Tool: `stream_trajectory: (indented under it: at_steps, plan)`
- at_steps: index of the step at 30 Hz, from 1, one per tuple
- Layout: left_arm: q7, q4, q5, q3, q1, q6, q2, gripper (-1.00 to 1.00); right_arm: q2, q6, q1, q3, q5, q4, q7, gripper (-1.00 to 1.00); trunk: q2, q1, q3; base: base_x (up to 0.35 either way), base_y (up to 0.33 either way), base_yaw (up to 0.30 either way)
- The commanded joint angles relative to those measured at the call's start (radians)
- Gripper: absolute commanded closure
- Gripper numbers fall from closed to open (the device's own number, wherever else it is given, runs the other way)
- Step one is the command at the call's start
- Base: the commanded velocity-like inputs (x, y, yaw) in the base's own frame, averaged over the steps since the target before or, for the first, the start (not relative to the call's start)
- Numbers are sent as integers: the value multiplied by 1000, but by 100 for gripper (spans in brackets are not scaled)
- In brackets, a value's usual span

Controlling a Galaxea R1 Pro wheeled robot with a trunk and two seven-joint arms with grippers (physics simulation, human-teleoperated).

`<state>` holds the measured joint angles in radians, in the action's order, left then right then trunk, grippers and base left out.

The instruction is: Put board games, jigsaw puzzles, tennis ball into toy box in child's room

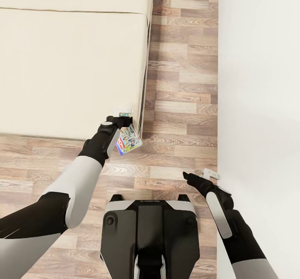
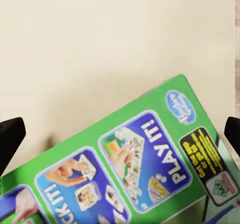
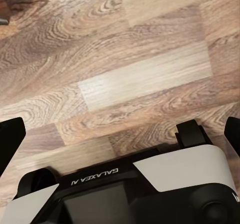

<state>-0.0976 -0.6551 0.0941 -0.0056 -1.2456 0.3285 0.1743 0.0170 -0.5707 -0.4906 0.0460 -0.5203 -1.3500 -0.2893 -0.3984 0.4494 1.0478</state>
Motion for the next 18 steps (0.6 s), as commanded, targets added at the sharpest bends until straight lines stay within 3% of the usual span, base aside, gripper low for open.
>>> stream_trajectory:
  at_steps: [1,18]
  plan:
    - [-1,-1,10,-1,0,6,0,-100,0,-2,0,1,-10,-1,-10,-100,-2,1,1,-1,0,0]
    - [-3,-15,3,5,0,7,0,-100,0,-2,0,1,-10,-1,-10,-100,-2,1,1,0,0,0]
